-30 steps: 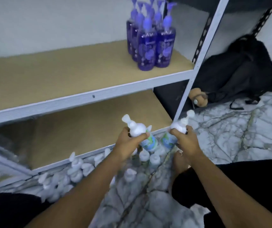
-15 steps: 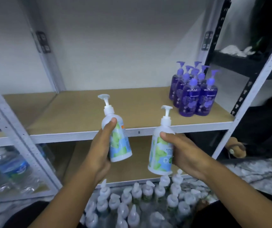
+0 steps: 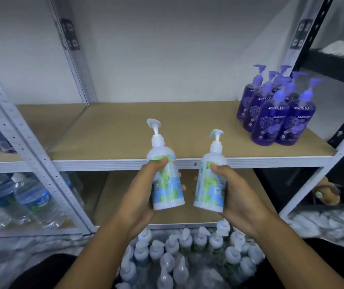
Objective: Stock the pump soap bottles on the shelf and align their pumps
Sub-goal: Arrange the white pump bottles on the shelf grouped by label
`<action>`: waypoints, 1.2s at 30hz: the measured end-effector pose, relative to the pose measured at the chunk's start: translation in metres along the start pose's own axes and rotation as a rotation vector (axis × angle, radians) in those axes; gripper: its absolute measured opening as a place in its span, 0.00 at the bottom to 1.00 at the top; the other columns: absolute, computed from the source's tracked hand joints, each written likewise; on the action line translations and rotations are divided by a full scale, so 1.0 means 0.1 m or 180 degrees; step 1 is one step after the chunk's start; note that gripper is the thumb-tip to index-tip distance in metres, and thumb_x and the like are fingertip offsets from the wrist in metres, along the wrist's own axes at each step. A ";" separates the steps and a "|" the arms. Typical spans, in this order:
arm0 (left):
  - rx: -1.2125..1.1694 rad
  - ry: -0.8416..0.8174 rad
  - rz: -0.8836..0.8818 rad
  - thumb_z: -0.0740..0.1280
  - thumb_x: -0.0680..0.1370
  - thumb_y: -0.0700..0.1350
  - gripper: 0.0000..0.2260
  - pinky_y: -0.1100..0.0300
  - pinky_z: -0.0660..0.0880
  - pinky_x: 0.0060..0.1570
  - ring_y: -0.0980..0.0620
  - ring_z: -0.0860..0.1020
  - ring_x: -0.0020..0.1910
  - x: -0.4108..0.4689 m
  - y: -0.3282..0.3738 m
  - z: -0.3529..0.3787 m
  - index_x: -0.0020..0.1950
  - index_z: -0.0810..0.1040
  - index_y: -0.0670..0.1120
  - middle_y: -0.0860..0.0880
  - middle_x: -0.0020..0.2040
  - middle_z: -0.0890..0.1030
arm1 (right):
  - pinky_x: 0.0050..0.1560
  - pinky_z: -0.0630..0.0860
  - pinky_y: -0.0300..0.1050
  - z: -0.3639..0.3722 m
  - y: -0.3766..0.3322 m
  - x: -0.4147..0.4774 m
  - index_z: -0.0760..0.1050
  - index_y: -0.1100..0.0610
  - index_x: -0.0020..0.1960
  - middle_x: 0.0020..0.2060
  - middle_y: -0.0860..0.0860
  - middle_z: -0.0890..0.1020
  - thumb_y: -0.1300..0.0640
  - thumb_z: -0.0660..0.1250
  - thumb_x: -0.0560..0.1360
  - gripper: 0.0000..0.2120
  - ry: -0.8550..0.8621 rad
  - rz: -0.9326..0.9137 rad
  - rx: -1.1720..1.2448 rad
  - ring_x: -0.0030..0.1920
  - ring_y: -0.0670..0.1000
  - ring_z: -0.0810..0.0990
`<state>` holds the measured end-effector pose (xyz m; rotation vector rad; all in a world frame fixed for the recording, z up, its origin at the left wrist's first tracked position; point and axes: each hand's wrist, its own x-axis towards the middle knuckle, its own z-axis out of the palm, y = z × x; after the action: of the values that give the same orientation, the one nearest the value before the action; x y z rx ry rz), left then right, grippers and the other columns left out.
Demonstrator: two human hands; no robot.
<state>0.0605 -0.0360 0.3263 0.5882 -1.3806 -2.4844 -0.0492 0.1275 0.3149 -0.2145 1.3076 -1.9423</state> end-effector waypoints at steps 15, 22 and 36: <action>0.1036 0.0086 0.0703 0.83 0.64 0.44 0.30 0.51 0.81 0.48 0.47 0.85 0.50 0.03 -0.20 0.01 0.62 0.77 0.46 0.45 0.52 0.86 | 0.51 0.81 0.51 -0.09 0.01 -0.13 0.71 0.52 0.65 0.55 0.52 0.84 0.65 0.75 0.69 0.28 0.0278 -0.0681 -0.0732 0.55 0.53 0.84; 0.1224 0.0322 0.0772 0.81 0.63 0.48 0.25 0.48 0.82 0.50 0.46 0.85 0.48 0.19 -0.18 0.11 0.57 0.80 0.43 0.45 0.49 0.87 | 0.48 0.81 0.46 -0.14 -0.07 -0.11 0.71 0.49 0.64 0.52 0.49 0.85 0.64 0.77 0.69 0.29 0.0406 -0.0850 -0.1005 0.54 0.50 0.84; 0.1196 0.0447 0.0913 0.77 0.63 0.61 0.27 0.42 0.80 0.56 0.46 0.85 0.50 1.35 0.03 0.30 0.58 0.77 0.54 0.47 0.51 0.85 | 0.42 0.78 0.30 -0.29 -0.82 0.89 0.71 0.43 0.60 0.53 0.43 0.83 0.58 0.78 0.70 0.25 0.0596 -0.1441 -0.1788 0.49 0.38 0.83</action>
<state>-0.0732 -0.0678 0.3124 0.5755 -1.7490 -1.9390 -0.1671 0.1029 0.3468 -0.6658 2.0569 -1.9348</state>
